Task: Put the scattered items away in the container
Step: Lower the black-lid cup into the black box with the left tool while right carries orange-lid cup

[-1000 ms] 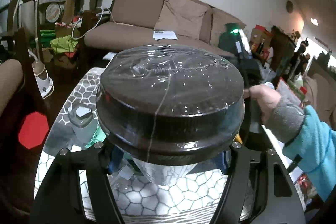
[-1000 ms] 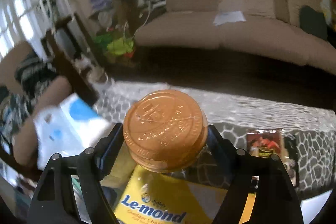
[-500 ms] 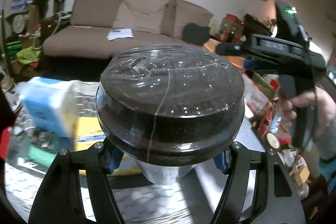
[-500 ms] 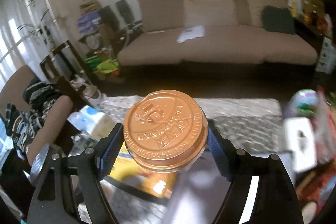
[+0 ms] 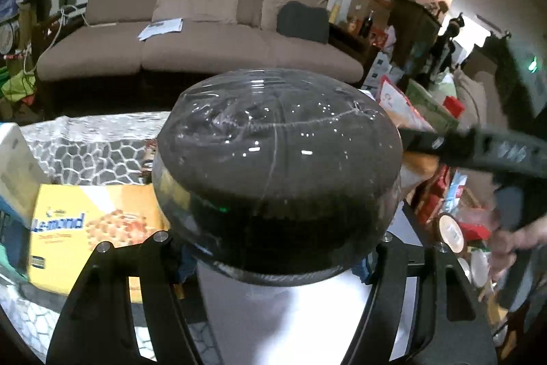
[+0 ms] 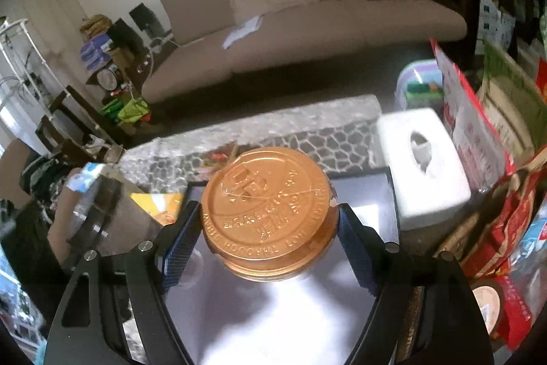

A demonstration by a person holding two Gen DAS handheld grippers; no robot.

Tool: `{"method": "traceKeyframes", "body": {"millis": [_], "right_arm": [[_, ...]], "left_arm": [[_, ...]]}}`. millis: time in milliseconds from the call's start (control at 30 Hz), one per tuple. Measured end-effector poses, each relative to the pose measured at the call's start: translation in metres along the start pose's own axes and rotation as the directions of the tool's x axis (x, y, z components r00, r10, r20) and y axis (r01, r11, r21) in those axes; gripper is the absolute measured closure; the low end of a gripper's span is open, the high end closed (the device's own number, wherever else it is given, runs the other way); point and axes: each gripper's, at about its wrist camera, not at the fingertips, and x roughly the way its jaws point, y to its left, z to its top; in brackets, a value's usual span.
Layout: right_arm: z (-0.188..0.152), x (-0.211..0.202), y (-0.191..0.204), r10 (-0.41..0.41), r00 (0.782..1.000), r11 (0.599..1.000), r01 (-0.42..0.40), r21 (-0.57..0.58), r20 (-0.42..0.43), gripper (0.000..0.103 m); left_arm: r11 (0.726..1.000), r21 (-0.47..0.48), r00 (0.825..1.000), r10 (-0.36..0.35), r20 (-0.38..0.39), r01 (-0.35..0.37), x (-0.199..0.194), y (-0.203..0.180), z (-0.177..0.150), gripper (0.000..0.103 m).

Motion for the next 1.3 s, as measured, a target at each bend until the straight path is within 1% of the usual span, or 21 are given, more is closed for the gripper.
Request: {"method": "traceKeyframes", "body": {"millis": [167, 267, 433, 500, 600, 733, 767, 800, 900, 1000, 1067, 1100, 1133, 1167, 1233, 1300], "right_arm": [[-0.011, 0.036, -0.019, -0.064, 0.998, 0.998, 0.063, -0.026, -0.022, 0.023], [-0.017, 0.052, -0.025, -0.104, 0.994, 0.993, 0.103, -0.056, -0.016, 0.023], [-0.024, 0.070, -0.033, -0.163, 0.986, 0.978, 0.164, -0.125, 0.020, 0.023], [-0.026, 0.074, -0.033, -0.186, 0.982, 0.970, 0.189, -0.152, 0.033, 0.023], [-0.026, 0.075, -0.039, -0.183, 0.982, 0.972, 0.189, -0.143, 0.056, 0.022], [-0.025, 0.074, -0.041, -0.191, 0.980, 0.968, 0.198, -0.156, 0.060, 0.021], [-0.025, 0.071, -0.041, -0.211, 0.975, 0.962, 0.220, -0.161, 0.070, 0.021], [-0.024, 0.064, -0.041, -0.224, 0.969, 0.957, 0.238, -0.165, 0.100, 0.021], [-0.015, 0.041, -0.046, -0.200, 0.968, 0.966, 0.221, -0.135, 0.154, 0.020], [-0.006, 0.016, -0.055, -0.158, 0.970, 0.981, 0.176, -0.086, 0.184, 0.020], [-0.002, 0.001, -0.064, -0.103, 0.980, 0.993, 0.111, -0.038, 0.170, 0.021], [-0.002, -0.004, -0.071, -0.055, 0.986, 0.998, 0.058, -0.013, 0.160, 0.022], [-0.002, -0.007, -0.074, -0.032, 0.989, 0.999, 0.032, 0.002, 0.147, 0.023], [-0.003, -0.008, -0.077, -0.032, 0.991, 0.999, 0.030, 0.012, 0.132, 0.023], [-0.004, -0.008, -0.081, -0.054, 0.994, 0.998, 0.054, 0.013, 0.096, 0.024], [-0.008, -0.009, -0.086, -0.059, 0.994, 0.998, 0.057, 0.021, 0.087, 0.024]], "left_arm": [[1.000, 0.012, 1.000, 0.013, -0.027, -0.013, 0.022, -0.003, -0.007, 0.037], [1.000, 0.003, 0.999, 0.013, -0.048, -0.013, 0.038, -0.005, -0.012, 0.037], [1.000, 0.004, 0.997, 0.004, -0.072, -0.004, 0.049, -0.006, -0.020, 0.037], [1.000, 0.012, 0.997, 0.006, -0.081, -0.005, 0.052, -0.007, -0.023, 0.037], [1.000, 0.002, 0.995, 0.001, -0.099, 0.000, 0.058, -0.007, -0.026, 0.037], [1.000, 0.017, 0.993, 0.005, -0.114, -0.003, 0.063, -0.013, -0.028, 0.037], [1.000, 0.016, 0.993, 0.004, -0.119, -0.002, 0.064, -0.014, -0.029, 0.037], [1.000, 0.017, 0.992, 0.002, -0.125, 0.000, 0.066, -0.016, -0.029, 0.037], [1.000, 0.030, 0.990, 0.007, -0.139, -0.003, 0.071, -0.021, -0.032, 0.037], [0.999, 0.041, 0.987, 0.013, -0.160, -0.007, 0.078, -0.028, -0.034, 0.037], [0.998, 0.058, 0.986, 0.022, -0.167, -0.012, 0.081, -0.033, -0.036, 0.037], [0.998, 0.066, 0.985, 0.026, -0.169, -0.015, 0.083, -0.037, -0.037, 0.037], [0.997, 0.069, 0.985, 0.029, -0.173, -0.017, 0.085, -0.039, -0.037, 0.037], [0.997, 0.072, 0.983, 0.033, -0.178, -0.021, 0.088, -0.042, -0.037, 0.037], [0.996, 0.079, 0.981, 0.046, -0.189, -0.032, 0.098, -0.048, -0.036, 0.037], [0.995, 0.088, 0.979, 0.065, -0.193, -0.049, 0.108, -0.054, -0.034, 0.037]]}}
